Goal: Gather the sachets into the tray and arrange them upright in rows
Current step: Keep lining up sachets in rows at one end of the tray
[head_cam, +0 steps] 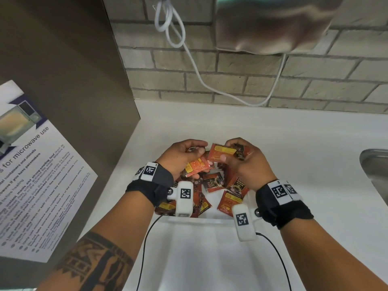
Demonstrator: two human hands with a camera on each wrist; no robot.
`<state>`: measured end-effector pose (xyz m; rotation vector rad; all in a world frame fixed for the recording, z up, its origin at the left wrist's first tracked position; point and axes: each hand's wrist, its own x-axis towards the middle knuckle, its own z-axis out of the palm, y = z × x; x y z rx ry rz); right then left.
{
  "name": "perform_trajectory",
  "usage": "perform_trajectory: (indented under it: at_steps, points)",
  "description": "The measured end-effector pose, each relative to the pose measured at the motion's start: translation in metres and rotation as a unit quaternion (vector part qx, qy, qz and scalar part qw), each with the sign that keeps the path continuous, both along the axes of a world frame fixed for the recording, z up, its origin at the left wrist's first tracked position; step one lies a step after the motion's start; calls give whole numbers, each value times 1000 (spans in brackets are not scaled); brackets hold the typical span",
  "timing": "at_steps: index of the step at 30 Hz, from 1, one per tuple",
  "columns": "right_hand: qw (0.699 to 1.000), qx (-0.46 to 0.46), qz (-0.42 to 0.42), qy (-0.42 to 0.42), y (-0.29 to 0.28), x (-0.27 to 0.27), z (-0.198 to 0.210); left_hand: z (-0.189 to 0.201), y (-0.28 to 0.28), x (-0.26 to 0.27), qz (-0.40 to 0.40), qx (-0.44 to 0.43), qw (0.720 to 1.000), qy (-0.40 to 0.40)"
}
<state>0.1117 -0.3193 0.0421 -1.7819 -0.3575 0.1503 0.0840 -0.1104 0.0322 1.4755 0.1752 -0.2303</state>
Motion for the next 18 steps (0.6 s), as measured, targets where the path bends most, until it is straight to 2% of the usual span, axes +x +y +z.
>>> perform_trajectory:
  at_steps: [4, 8, 10, 13, 15, 18]
  points:
    - [984, -84, 4, -158, 5, -1, -7, 2, -2, 1, -22, -48, 998, 34]
    - [985, -60, -1, -160, 7, -5, -9, 3, -3, 2, -9, -26, 1000, 3]
    - [990, -63, -29, -119, 5, -4, -10, 2, -1, 3, 5, -16, 1000, -20]
    - [997, -6, -75, 28, 4, -1, -8, 1, 2, 2, 13, -2, 999, -44]
    - [991, 42, -44, 122, 5, -1, -4, 3, 1, 1, 2, 6, 998, -60]
    - [987, 29, 59, 149, 8, -1, -5, 4, -7, 3, -7, 25, 996, -81]
